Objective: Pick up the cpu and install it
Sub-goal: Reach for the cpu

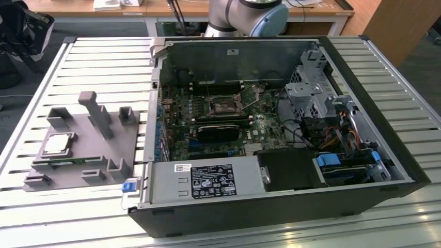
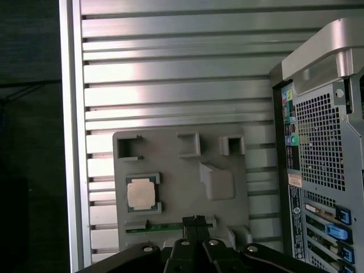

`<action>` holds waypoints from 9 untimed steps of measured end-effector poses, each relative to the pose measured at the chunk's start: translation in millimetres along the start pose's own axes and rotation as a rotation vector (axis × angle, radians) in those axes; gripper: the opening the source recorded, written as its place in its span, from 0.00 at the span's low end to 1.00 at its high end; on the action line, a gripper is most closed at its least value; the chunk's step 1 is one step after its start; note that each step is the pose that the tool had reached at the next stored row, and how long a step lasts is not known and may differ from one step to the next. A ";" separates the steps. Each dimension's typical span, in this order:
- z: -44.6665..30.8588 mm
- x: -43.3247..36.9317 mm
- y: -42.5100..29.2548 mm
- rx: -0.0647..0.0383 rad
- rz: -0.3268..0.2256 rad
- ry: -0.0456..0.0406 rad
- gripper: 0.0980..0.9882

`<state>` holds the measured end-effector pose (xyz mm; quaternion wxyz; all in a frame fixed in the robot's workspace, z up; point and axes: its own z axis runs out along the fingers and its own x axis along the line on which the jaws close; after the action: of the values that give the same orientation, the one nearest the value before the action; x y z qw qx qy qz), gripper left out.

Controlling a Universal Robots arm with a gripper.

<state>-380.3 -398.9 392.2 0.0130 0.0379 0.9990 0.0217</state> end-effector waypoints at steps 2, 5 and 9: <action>-0.1 5.3 -0.4 0.000 0.000 0.0000 0.01; -0.2 12.6 -1.0 0.000 0.000 -0.0001 0.01; -0.5 23.8 -1.8 0.000 0.000 -0.0001 0.01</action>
<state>-404.2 -398.9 392.0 0.0131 0.0379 0.9990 0.0217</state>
